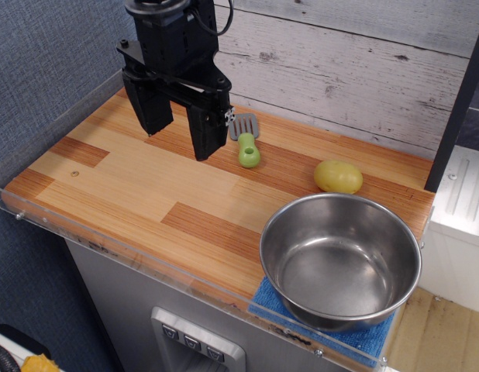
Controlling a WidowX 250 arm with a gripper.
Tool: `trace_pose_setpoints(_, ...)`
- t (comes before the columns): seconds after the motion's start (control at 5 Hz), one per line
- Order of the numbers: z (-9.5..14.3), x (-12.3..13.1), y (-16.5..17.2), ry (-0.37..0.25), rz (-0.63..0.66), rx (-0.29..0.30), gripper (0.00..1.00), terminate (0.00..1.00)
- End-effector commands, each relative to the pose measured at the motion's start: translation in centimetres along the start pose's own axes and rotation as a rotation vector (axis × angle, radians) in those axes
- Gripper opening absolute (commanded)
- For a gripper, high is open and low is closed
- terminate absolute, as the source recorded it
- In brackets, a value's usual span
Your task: Put the potato in the pot
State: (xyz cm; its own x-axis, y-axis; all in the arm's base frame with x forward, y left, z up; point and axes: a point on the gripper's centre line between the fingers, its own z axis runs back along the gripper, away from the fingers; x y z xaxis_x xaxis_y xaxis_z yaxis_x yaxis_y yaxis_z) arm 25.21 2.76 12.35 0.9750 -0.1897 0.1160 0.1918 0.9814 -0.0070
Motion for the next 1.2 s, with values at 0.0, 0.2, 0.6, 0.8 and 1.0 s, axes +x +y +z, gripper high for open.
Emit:
trace_pose_setpoints(0.0,0.0,0.0,0.0,0.000,0.000,0.000,1.00,0.00)
trace_pose_setpoints(0.2,-1.0,3.1,-1.1,-0.022,-0.078,-0.032,1.00,0.00)
trace_pose_setpoints(0.6,-1.6,9.2,-3.7,-0.053,-0.150,-0.017,1.00,0.00)
trace_pose_setpoints(0.8,-2.6,10.9,-4.7,-0.061,-0.149,0.035,1.00,0.00)
trace_pose_setpoints(1.0,-4.4,11.3,-5.2,-0.093,-0.111,0.058,1.00,0.00)
